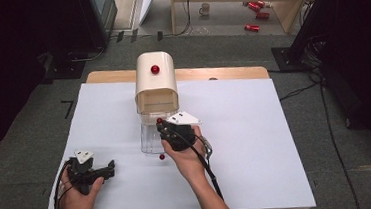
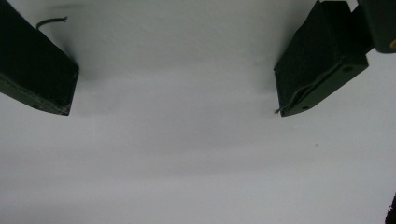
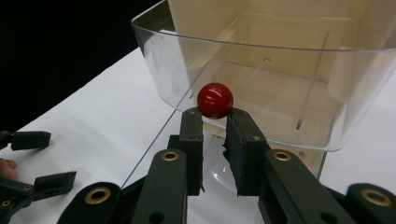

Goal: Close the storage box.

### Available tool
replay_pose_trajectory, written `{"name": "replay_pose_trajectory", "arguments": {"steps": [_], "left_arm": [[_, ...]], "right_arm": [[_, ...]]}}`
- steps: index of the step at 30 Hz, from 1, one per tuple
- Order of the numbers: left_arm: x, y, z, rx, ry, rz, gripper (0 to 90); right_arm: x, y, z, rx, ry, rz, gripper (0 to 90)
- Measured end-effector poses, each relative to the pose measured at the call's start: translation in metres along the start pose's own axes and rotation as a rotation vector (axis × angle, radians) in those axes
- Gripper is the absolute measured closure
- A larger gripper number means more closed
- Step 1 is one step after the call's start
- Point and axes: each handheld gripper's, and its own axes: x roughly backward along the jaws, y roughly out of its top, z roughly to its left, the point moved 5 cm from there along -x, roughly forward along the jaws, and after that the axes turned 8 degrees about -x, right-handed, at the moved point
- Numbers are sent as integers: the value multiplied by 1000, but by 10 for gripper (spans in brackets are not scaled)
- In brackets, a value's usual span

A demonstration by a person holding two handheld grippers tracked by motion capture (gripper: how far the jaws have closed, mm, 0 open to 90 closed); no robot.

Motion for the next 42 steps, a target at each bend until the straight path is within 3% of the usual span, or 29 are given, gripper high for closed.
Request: {"name": "replay_pose_trajectory", "arguments": {"steps": [18, 30, 35, 40, 42], "left_arm": [[0, 0, 0, 0, 0, 0, 0], [0, 0, 0, -3, 0, 2, 0], [0, 0, 0, -1, 0, 0, 0], [0, 0, 0, 0, 0, -1, 0], [0, 0, 0, 0, 1, -1, 0]], "right_arm": [[-23, 16, -11, -18, -22, 7, 791], [-29, 21, -13, -14, -19, 18, 786], [-24, 18, -12, -14, 9, 34, 574], [-17, 7, -14, -41, -15, 57, 178], [-13, 3, -15, -54, -32, 68, 81]]}}
